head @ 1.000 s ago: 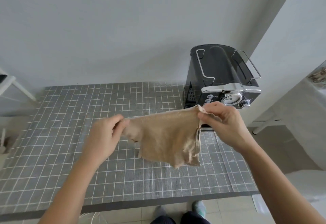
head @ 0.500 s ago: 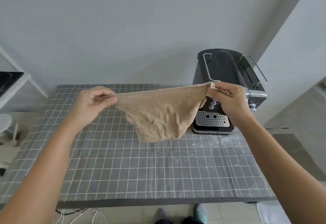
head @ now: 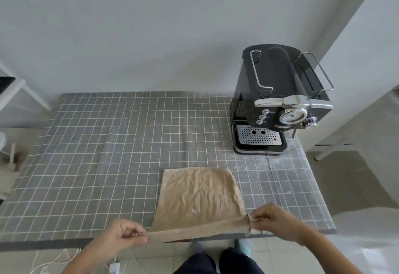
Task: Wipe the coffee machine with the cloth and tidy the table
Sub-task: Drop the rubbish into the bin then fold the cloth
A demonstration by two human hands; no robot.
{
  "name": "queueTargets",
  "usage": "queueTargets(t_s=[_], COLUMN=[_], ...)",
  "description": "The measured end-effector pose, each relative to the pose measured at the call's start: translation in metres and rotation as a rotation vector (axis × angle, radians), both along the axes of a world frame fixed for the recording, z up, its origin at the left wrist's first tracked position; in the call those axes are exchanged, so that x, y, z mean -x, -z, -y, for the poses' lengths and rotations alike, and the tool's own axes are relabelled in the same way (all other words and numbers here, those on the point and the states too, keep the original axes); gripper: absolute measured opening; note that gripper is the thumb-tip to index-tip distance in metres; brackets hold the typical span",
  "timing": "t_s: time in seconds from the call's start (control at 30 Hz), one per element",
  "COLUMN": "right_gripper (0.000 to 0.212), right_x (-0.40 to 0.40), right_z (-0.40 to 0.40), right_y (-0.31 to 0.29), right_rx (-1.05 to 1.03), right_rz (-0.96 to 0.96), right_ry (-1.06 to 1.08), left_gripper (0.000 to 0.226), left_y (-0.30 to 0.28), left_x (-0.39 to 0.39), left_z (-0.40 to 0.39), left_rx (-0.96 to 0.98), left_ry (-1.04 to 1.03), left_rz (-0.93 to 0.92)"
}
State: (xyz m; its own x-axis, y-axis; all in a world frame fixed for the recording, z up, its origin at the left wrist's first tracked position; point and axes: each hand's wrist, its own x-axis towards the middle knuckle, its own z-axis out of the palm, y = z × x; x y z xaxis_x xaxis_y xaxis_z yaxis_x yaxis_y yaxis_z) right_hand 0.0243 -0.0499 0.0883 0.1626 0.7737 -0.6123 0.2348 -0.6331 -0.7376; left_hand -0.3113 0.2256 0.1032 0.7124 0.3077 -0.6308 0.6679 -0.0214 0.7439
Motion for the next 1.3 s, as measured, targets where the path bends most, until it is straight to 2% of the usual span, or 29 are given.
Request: queueTargets(t_s=[0.07, 0.17, 0.27, 0.33, 0.43, 0.57, 0.7, 0.8, 0.87, 0.93, 1.03, 1.1, 1.2, 1.27, 1.3], right_gripper=[0.036, 0.032, 0.023, 0.010, 0.036, 0.026, 0.028, 0.023, 0.014, 0.022, 0.018, 0.014, 0.013, 0.016, 0.010], right_x=[0.005, 0.005, -0.002, -0.007, -0.006, 0.021, 0.044, 0.048, 0.048, 0.050, 0.055, 0.060, 0.076, 0.091, 0.099], right_z=[-0.001, -0.021, -0.049, -0.065, -0.068, -0.050, -0.044, -0.047, -0.047, -0.047, -0.047, -0.050, -0.066, -0.084, -0.093], right_y=[0.010, 0.011, 0.017, 0.023, 0.030, 0.043, 0.060, 0.064, 0.061, 0.059, 0.053, 0.044, 0.022, 0.011, 0.010], right_rx=[0.029, 0.053, 0.033, 0.052, 0.213, 0.422, 0.388, 0.384, 0.378, 0.364, 0.305, 0.201, -0.014, -0.126, -0.154], right_rz=[-0.005, 0.039, 0.157, 0.265, 0.384, 0.313, 0.237, 0.179, 0.133, 0.088, 0.073, 0.131, 0.244, 0.249, 0.216], right_ry=[-0.003, 0.099, 0.294, 0.444, 0.598, 0.558, 0.693, 0.770, 0.807, 0.829, 0.863, 0.853, 0.749, 0.592, 0.497], left_gripper=[0.025, 0.044, 0.014, 0.020, 0.049, 0.058, 0.059, 0.049, 0.031, 0.020, 0.023, 0.028, 0.030, 0.030, 0.032], left_y=[0.010, 0.009, 0.007, 0.013, 0.035, 0.055, 0.067, 0.080, 0.085, 0.085, 0.076, 0.062, 0.040, 0.032, 0.030], left_x=[0.005, -0.007, -0.044, -0.077, -0.129, -0.204, -0.262, -0.284, -0.294, -0.300, -0.303, -0.297, -0.279, -0.262, -0.253], left_z=[-0.004, -0.018, -0.036, -0.046, -0.050, -0.016, 0.033, 0.050, 0.050, 0.044, 0.025, 0.007, -0.027, -0.054, -0.068], left_rx=[0.022, -0.027, -0.217, -0.388, -0.581, -0.672, -0.665, -0.727, -0.696, -0.632, -0.419, -0.245, -0.080, -0.056, -0.064], left_ry=[0.010, -0.061, -0.082, -0.117, -0.119, 0.119, 0.494, 0.552, 0.519, 0.548, 0.544, 0.469, 0.366, 0.340, 0.327], left_rz=[-0.039, -0.009, 0.029, 0.030, 0.008, 0.116, 0.134, 0.083, 0.033, -0.025, -0.002, 0.044, 0.104, 0.085, 0.056])
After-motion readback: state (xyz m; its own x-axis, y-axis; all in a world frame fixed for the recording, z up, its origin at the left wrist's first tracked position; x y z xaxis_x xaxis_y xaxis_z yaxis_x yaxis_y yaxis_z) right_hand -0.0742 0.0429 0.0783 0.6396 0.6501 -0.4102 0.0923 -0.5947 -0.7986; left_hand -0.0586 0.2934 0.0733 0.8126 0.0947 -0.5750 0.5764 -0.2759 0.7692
